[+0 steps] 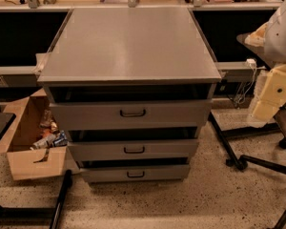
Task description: Open middle drawer
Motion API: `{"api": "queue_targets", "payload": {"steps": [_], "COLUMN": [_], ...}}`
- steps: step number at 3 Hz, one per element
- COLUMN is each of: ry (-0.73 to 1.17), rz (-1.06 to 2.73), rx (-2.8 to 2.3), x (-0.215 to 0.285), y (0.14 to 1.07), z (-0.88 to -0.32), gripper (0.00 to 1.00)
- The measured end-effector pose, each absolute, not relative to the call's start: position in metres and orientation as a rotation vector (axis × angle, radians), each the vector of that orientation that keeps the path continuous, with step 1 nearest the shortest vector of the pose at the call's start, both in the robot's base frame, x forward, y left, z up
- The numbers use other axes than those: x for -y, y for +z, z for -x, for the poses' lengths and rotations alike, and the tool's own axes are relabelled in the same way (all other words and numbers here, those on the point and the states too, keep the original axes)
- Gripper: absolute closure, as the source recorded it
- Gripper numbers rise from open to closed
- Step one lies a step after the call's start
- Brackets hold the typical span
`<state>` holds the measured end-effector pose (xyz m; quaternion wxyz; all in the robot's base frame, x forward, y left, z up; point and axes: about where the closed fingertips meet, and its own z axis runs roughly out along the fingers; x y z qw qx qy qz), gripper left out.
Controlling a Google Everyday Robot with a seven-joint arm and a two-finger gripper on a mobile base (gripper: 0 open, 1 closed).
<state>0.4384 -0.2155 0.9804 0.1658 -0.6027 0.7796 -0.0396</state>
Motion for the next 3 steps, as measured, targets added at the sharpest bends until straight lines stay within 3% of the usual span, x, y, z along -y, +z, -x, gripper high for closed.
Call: {"api": "queue_targets", "payload": {"steps": [3], "ry": [-0.106], "rz": [1.859], "rx": [-2.236], "x": [0.193], "y": [0.917], "z": [-0.437], "gripper": [0.00]}}
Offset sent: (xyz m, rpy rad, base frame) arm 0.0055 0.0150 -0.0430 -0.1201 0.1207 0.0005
